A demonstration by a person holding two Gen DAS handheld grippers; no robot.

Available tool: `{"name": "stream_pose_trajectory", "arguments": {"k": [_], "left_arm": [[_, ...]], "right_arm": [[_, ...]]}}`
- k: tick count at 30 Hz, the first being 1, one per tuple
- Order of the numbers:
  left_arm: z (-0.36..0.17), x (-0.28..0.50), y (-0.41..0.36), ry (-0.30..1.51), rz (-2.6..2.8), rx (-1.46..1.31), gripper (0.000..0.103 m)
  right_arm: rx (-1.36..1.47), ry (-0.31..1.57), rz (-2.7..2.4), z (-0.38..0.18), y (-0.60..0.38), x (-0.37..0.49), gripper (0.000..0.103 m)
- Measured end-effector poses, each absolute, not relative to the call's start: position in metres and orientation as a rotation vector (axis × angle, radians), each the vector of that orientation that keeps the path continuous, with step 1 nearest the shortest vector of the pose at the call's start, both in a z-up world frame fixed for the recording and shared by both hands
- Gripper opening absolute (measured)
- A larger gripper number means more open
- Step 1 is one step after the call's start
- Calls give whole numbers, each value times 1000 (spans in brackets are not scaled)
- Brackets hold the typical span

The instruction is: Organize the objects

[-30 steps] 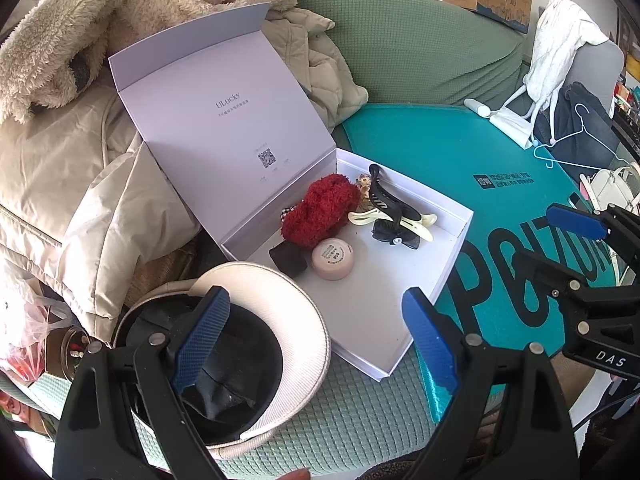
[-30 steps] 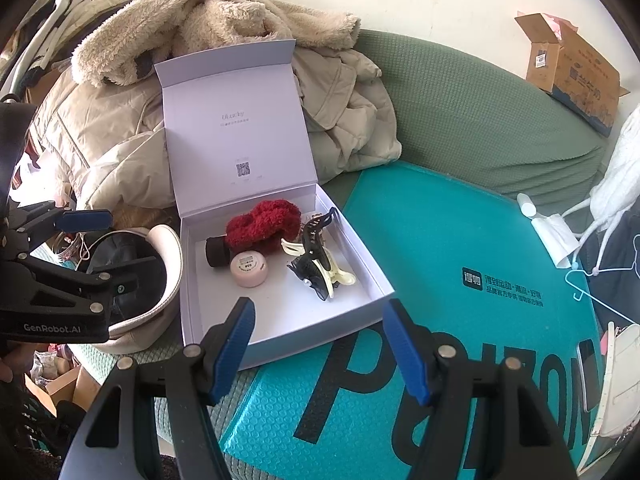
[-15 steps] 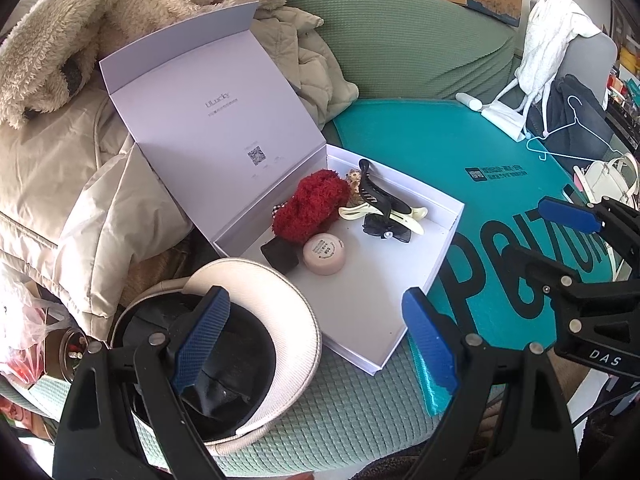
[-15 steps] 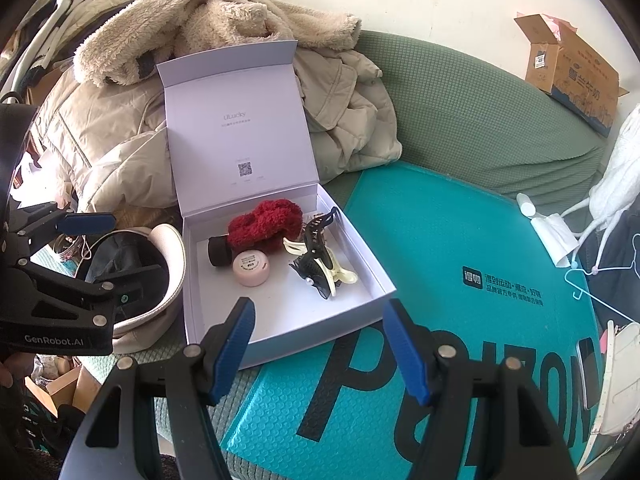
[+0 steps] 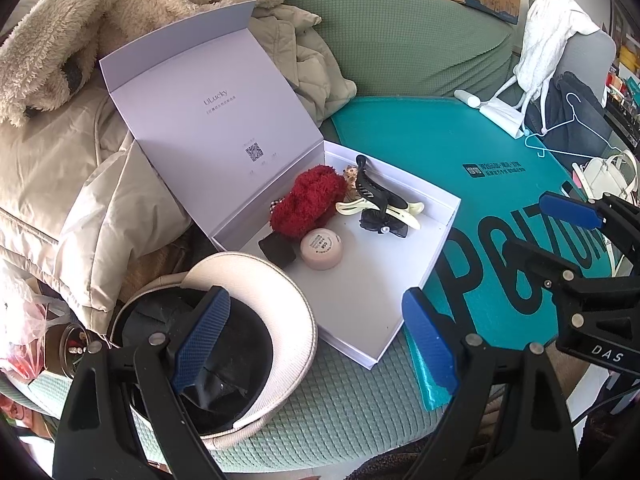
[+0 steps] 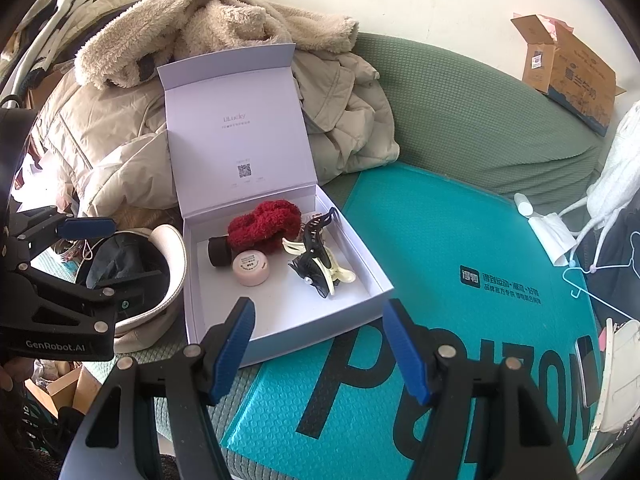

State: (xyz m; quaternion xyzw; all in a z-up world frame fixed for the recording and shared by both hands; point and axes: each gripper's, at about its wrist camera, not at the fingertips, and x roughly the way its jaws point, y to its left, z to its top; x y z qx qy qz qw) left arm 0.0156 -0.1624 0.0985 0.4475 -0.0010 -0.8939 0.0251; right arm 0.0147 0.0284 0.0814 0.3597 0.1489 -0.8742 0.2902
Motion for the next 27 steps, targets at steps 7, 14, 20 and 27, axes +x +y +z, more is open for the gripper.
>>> {"name": "stream_pose_trajectory", "arguments": {"k": [7,14,20,27], "left_arm": [[99,19,-161,-9,-2763,1383,87],[104,30,-159,-17,-2765,1369,87],[107,35,-159,-13,-2767,1364,87],[107,38,-150,-25,-2767,1375,87]], "right_arm": [[958,396,-2331,82,29,16,67],[946,394,-2331,84,31,24,67],[943,381,-2329,84,35,31,67],[950,359,-2332,81,44,32,67]]}}
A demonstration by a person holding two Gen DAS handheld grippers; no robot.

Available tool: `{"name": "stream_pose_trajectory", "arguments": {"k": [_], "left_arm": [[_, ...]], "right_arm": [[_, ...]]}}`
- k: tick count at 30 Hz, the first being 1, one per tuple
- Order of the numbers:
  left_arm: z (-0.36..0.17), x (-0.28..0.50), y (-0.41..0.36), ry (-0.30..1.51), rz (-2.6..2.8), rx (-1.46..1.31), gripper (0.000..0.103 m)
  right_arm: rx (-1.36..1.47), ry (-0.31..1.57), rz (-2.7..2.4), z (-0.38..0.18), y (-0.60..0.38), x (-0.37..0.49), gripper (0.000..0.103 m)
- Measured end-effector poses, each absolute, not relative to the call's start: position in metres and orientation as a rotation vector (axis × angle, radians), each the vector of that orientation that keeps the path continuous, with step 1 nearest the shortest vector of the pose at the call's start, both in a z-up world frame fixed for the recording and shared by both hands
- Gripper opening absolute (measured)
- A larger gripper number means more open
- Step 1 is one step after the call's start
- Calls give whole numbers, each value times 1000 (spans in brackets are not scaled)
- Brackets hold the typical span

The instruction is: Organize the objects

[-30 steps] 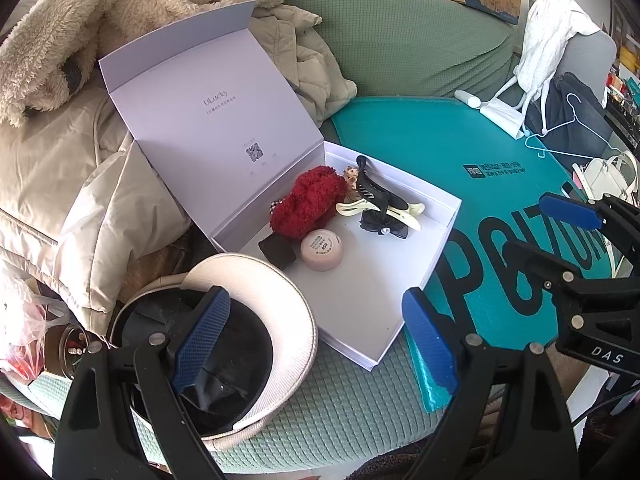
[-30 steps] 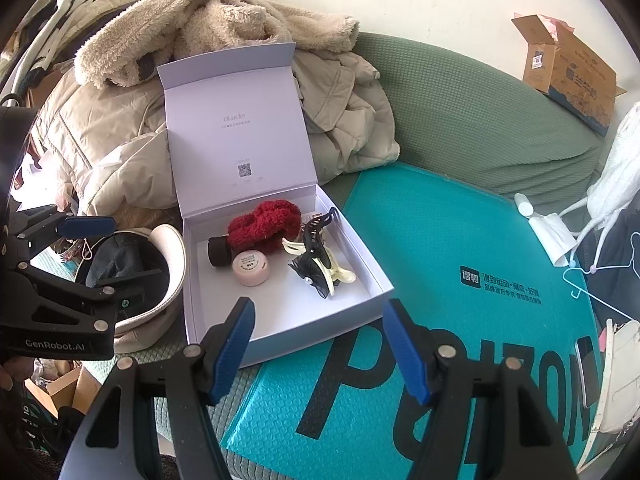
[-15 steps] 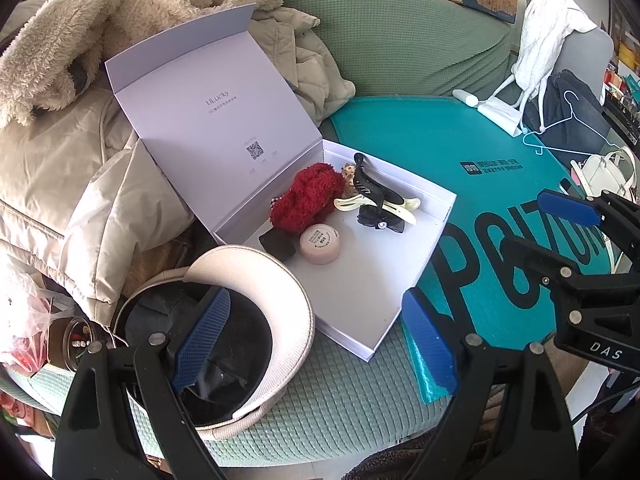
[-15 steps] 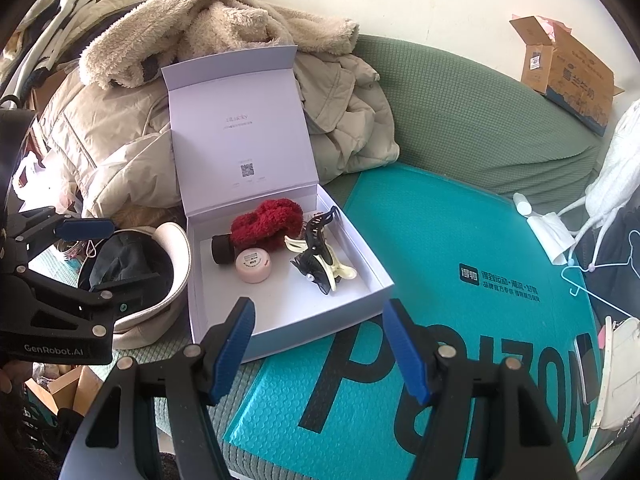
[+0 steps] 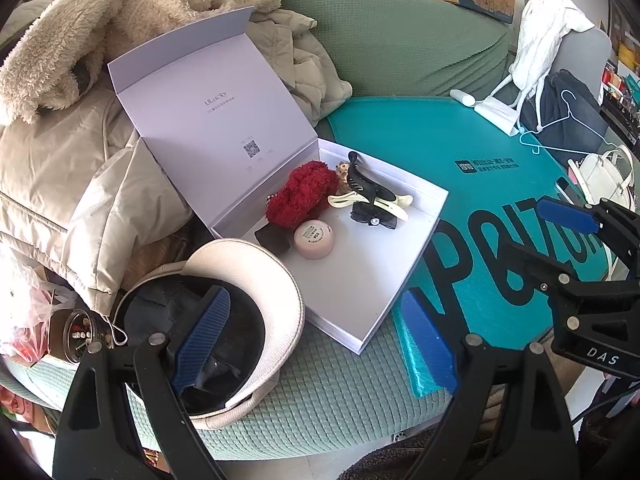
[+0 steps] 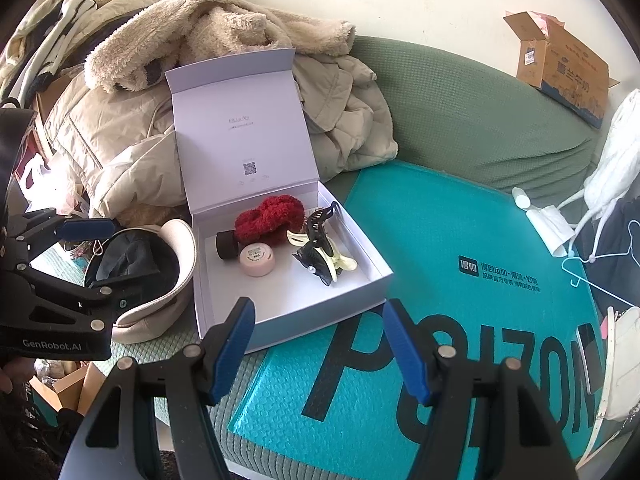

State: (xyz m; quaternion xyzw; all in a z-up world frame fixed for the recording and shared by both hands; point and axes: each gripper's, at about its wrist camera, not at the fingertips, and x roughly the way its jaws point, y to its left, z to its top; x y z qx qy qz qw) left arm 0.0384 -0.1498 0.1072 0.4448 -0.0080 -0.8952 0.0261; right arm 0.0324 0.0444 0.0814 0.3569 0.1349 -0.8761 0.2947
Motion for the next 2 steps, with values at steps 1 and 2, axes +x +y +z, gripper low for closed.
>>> {"name": "stream_pose_trajectory", "arguments": {"k": [1,2], "left_arm": [[107,38,-147,-30,-2767,1378,87],[106,36,-145,-32,-2766,1382,87]], "right_arm": [[950,355,-2331,81,46,32,67],[951,352,-2330,80,46,32,67]]}}
